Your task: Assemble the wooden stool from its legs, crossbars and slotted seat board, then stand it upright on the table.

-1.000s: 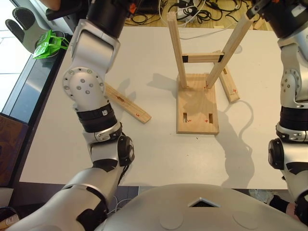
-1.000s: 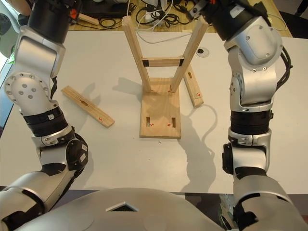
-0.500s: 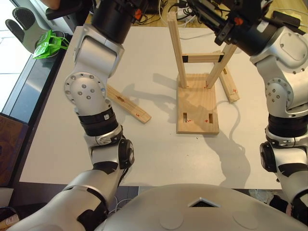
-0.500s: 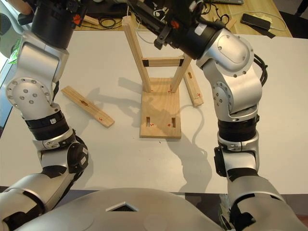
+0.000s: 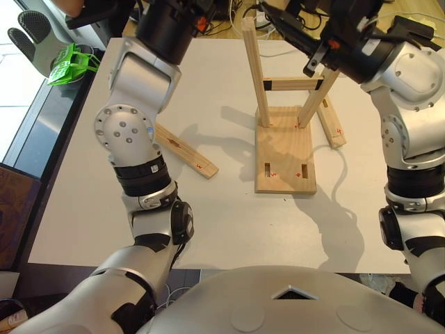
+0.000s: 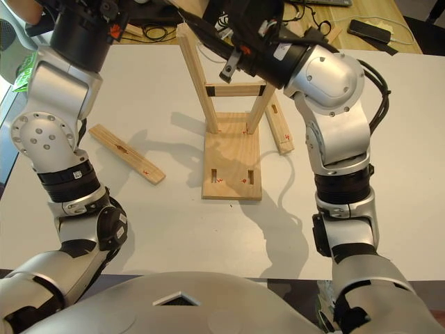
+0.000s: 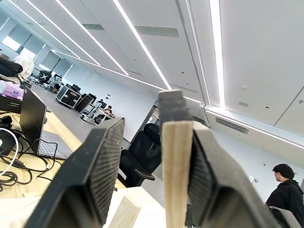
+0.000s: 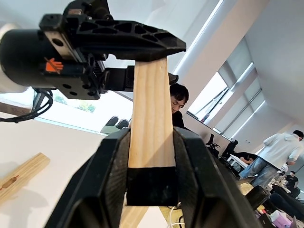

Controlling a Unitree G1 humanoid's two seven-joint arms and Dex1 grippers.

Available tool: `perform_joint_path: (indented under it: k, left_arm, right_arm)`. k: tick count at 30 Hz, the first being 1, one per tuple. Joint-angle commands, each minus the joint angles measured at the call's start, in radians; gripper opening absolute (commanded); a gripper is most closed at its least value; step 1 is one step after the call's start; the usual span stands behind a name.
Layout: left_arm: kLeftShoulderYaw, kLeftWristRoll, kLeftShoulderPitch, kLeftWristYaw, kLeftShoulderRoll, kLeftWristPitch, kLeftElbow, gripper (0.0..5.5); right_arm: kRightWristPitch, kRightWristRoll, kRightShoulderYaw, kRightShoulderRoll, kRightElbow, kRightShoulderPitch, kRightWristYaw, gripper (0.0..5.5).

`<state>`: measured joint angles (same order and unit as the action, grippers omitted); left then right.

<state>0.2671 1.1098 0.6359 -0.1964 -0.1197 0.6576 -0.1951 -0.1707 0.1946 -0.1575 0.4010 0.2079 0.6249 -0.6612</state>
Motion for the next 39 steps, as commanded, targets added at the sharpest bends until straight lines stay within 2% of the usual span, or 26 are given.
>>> perform_joint_path:
  k: [1, 2, 7, 16, 17, 20, 25, 29, 31, 34, 39]
  left_arm:
    - [-0.003, -0.007, -0.001, 0.017, -0.006, 0.005, 0.006, 1.45]
    - [-0.003, -0.005, -0.001, 0.018, -0.005, 0.004, 0.007, 1.2]
    - [-0.004, 0.004, 0.006, 0.025, 0.004, 0.002, 0.004, 0.61]
    - [-0.011, -0.007, 0.013, 0.047, 0.008, -0.013, 0.01, 0.43]
    - [-0.013, -0.014, 0.013, 0.051, 0.007, -0.016, 0.013, 0.43]
    - [-0.009, -0.044, 0.013, 0.067, 0.001, -0.031, 0.029, 0.41]
    - [0.028, -0.09, 0.032, 0.108, -0.024, -0.067, 0.044, 0.41]
    - [0.043, -0.121, 0.017, 0.141, -0.087, -0.04, -0.011, 0.41]
    - [0.012, -0.088, -0.088, 0.111, -0.155, 0.048, -0.134, 0.41]
    - [0.046, -0.102, -0.267, 0.168, -0.232, 0.129, -0.26, 0.41]
    - [0.086, -0.334, -0.428, 0.478, -0.15, 0.088, -0.33, 0.41]
  right_arm:
    - [0.067, -0.056, -0.015, -0.002, -0.034, 0.007, 0.003, 1.3]
    - [0.078, -0.065, -0.017, -0.004, -0.04, 0.007, 0.004, 1.3]
    - [0.121, -0.101, -0.023, -0.017, -0.069, 0.015, 0.015, 1.3]
    - [0.123, -0.122, -0.024, -0.036, -0.074, 0.019, 0.019, 1.3]
    - [0.122, -0.123, -0.024, -0.037, -0.072, 0.017, 0.018, 1.68]
    - [0.106, -0.119, -0.027, -0.023, -0.061, 0.003, -0.001, 2.15]
    - [0.024, -0.096, -0.044, 0.102, -0.018, -0.083, -0.141, 2.9]
    - [-0.058, -0.059, -0.029, 0.237, 0.045, -0.185, -0.266, 3.48]
    - [-0.087, -0.041, 0.014, 0.258, 0.041, -0.198, -0.258, 3.84]
    - [-0.151, -0.004, 0.088, 0.29, 0.074, -0.245, -0.245, 3.89]
    - [-0.223, 0.034, 0.149, 0.296, 0.161, -0.331, -0.202, 3.89]
